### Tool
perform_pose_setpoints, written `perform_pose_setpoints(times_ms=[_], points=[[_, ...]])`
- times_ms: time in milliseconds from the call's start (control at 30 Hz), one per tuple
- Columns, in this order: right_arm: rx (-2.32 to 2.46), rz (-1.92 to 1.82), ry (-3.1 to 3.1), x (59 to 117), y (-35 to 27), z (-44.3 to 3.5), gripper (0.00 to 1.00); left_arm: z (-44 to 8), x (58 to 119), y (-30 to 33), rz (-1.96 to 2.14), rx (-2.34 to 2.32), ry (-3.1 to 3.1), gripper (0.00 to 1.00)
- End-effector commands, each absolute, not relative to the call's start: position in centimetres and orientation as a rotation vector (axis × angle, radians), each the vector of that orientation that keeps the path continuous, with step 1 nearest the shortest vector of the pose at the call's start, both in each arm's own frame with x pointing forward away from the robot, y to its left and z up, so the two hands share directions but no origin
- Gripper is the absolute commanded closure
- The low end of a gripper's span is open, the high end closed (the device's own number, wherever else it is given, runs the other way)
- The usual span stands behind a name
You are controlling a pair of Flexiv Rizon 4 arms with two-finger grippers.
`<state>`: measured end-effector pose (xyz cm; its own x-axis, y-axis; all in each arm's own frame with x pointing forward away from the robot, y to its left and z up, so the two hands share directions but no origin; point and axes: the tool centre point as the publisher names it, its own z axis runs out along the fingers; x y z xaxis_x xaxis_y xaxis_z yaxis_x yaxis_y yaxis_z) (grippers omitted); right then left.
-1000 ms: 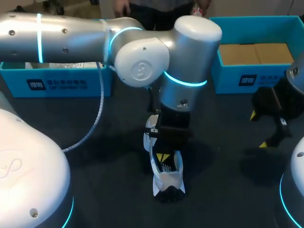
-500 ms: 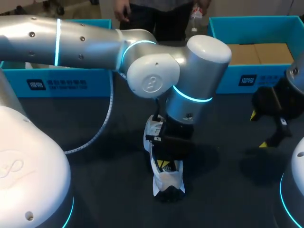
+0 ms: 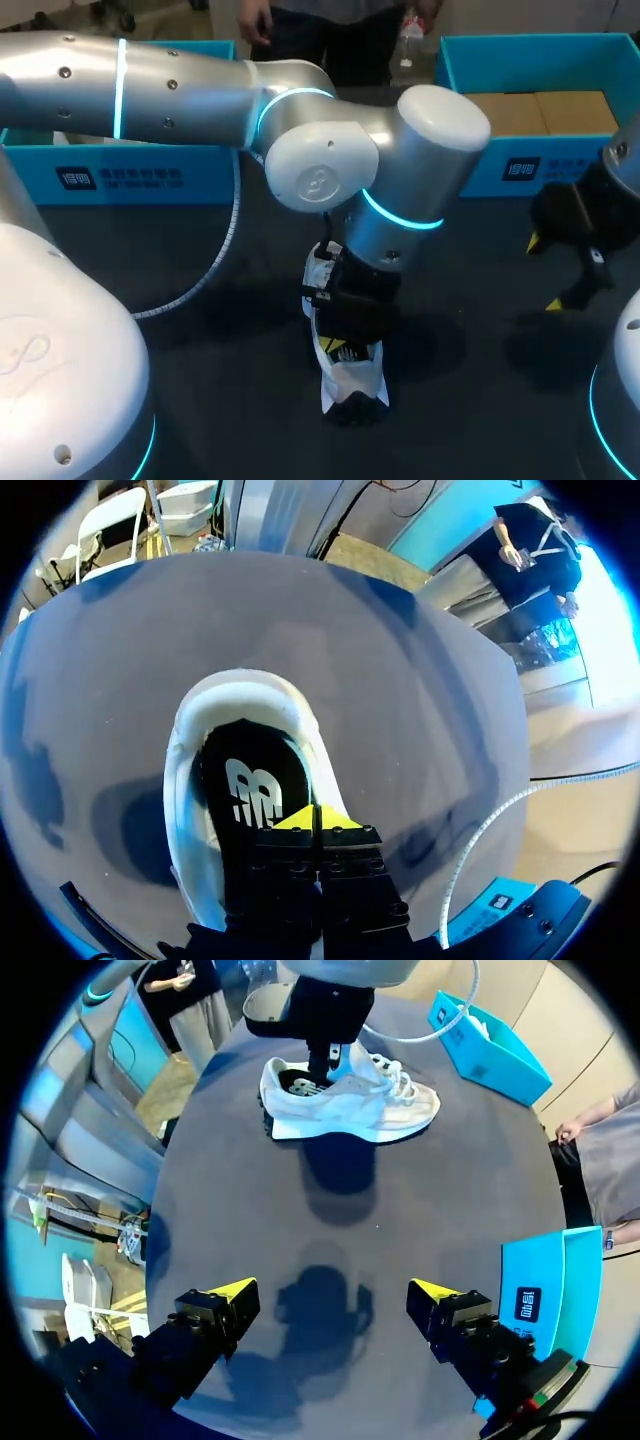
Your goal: Take the shoe out of the shoebox, open the shoe tongue, remove and reinsert the insole, then place the shoe into the shoebox
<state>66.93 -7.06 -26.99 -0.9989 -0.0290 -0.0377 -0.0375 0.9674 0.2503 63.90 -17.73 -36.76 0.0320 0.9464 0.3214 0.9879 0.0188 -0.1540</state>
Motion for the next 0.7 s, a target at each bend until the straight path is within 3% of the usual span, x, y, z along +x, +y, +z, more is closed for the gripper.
perform_pose_setpoints(times_ms=[33,433,700], points=[[-0.052,0.391,3.082,66.9,-7.0,-27.1,0.0,-38.5,63.2,-18.4,-0.172,-1.993,-1.958,1.0],[-0.052,0.391,3.082,66.9,-7.0,-27.1,0.0,-40.4,63.5,-18.3,-0.08,-1.981,-1.98,1.0],[-0.052,0.391,3.082,66.9,-7.0,-27.1,0.0,-37.4,63.3,-18.0,-0.045,-2.037,-2.014,1.0]])
